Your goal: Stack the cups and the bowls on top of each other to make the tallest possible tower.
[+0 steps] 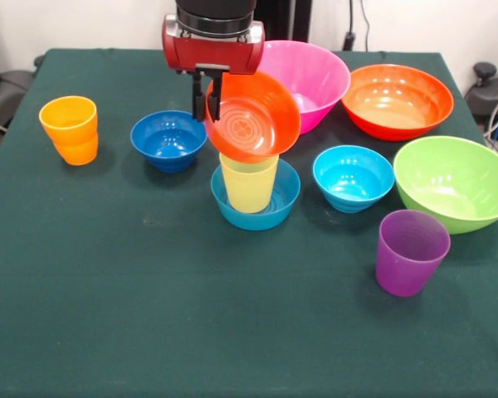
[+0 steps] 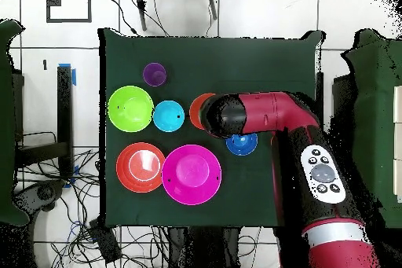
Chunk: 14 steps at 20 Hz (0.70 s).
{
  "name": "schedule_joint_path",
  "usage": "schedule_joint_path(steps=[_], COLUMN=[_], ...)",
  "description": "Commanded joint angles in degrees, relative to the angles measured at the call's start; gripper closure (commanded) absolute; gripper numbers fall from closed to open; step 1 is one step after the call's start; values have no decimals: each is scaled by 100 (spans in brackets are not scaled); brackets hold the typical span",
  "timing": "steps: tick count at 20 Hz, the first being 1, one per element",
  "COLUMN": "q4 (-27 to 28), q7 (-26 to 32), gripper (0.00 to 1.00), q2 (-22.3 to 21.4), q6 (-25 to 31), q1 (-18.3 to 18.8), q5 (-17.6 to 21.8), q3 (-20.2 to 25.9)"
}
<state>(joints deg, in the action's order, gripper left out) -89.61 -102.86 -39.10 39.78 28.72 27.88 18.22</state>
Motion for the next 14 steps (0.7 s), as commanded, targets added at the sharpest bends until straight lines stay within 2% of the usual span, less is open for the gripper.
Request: schedule_joint_path(steps=[1, 11, 14], q4=[245, 208, 156], q7=[-271, -391, -431], gripper=[100, 100, 100], q2=[420, 467, 469], q6=[-213, -489, -810], q1=[-203, -358, -350], q5=[115, 273, 311], q3=[8, -161, -167])
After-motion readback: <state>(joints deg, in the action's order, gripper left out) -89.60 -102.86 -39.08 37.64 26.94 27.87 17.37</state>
